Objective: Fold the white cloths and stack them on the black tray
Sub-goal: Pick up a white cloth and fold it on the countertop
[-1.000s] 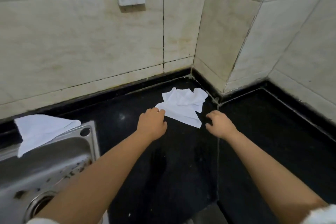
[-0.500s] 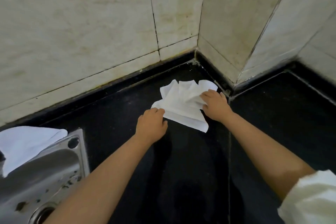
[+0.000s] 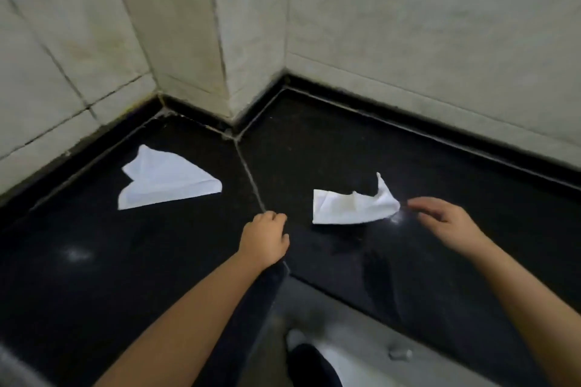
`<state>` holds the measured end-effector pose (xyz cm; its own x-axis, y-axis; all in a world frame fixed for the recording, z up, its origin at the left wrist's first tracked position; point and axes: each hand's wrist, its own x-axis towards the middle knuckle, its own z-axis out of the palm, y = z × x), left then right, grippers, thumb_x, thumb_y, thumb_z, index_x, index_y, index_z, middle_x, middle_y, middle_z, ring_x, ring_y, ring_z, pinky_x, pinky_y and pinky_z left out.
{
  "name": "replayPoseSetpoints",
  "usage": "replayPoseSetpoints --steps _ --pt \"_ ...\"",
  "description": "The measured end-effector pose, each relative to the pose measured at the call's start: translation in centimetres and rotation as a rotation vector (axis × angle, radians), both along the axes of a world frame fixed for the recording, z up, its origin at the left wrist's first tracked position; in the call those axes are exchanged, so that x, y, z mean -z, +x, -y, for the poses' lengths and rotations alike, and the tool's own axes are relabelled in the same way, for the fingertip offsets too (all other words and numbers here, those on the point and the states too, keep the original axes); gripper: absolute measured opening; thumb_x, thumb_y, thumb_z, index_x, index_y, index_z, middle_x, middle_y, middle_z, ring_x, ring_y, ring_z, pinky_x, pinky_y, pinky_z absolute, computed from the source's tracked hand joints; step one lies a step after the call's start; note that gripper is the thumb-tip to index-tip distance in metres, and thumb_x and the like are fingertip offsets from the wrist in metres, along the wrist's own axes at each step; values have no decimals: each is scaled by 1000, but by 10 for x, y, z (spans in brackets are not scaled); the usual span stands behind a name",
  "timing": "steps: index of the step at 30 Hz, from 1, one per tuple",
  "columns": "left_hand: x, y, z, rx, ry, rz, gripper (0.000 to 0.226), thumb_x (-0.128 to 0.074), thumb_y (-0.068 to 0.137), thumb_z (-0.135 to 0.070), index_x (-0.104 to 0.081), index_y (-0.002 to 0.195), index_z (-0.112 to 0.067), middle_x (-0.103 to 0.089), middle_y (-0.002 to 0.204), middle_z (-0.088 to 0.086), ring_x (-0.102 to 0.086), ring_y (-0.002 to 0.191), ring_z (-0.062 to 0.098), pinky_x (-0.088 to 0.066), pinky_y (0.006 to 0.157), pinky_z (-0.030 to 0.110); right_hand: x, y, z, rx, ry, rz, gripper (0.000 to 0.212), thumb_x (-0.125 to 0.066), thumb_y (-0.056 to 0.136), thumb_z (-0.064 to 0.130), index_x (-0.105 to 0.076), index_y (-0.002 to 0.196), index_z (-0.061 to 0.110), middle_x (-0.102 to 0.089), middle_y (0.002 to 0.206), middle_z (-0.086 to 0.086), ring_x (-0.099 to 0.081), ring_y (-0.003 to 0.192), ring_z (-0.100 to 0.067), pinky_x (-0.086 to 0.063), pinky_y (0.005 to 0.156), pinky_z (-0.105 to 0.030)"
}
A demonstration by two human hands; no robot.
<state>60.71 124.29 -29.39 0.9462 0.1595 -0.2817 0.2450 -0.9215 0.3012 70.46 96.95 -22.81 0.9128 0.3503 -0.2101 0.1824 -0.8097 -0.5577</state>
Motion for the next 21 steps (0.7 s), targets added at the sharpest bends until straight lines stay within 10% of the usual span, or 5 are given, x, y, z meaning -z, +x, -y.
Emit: replayPoseSetpoints --steps 4,21 --pt "8 7 76 196 3 -57 43 -43 95 -27 -41 135 -14 -45 137 8 -42 127 26 -38 102 37 33 -57 102 341 -153 -145 25 -49 88 -3 -63 109 -5 -61 123 -20 -56 114 -30 -39 98 -31" --pt "27 67 147 91 157 -207 35 -35 97 -16 -44 130 -8 -49 131 13 -48 118 28 -43 95 39 106 0 43 95 -249 -85 28 -48 90 28 -51 105 4 -57 112 -13 -55 102 -29 -44 78 -35"
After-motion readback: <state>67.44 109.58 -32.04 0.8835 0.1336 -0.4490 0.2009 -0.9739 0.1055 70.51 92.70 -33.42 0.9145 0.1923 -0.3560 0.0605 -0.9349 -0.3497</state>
